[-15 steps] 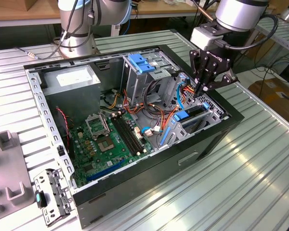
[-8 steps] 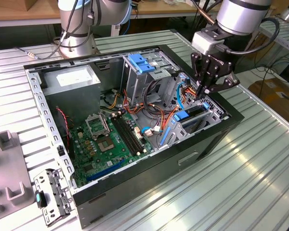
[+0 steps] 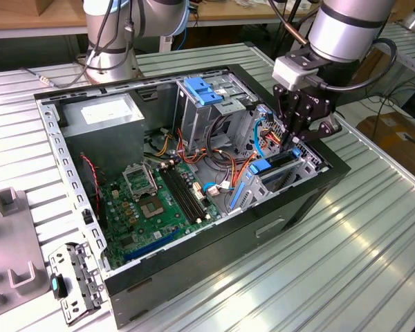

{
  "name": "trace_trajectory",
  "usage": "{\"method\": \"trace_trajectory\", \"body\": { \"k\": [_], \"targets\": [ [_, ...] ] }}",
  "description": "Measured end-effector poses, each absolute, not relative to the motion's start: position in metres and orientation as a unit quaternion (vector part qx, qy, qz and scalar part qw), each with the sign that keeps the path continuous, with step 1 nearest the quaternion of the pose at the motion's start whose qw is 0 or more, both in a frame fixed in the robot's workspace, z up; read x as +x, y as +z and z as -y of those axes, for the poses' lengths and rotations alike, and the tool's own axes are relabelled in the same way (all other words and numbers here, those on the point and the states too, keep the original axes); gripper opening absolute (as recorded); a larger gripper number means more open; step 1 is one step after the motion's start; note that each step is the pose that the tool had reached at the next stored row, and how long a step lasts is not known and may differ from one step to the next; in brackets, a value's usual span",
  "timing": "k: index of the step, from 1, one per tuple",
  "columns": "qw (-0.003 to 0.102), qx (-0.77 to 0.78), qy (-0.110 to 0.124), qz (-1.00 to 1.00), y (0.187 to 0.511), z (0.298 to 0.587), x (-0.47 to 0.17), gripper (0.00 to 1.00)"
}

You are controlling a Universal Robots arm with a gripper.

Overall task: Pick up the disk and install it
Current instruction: 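Insert the first disk wire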

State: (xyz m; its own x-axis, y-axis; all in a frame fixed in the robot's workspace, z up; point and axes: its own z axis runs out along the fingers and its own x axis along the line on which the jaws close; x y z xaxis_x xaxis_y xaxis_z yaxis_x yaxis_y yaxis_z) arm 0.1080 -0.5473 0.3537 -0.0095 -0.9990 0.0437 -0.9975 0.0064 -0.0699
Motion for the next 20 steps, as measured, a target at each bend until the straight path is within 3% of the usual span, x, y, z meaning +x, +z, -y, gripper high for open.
{"method": "trace_trajectory", "body": {
  "k": [20],
  "targets": [
    [0.008,-0.695,-0.041,-0.717,0.3502,0.5484,0.1052,0.16]
  ]
}}
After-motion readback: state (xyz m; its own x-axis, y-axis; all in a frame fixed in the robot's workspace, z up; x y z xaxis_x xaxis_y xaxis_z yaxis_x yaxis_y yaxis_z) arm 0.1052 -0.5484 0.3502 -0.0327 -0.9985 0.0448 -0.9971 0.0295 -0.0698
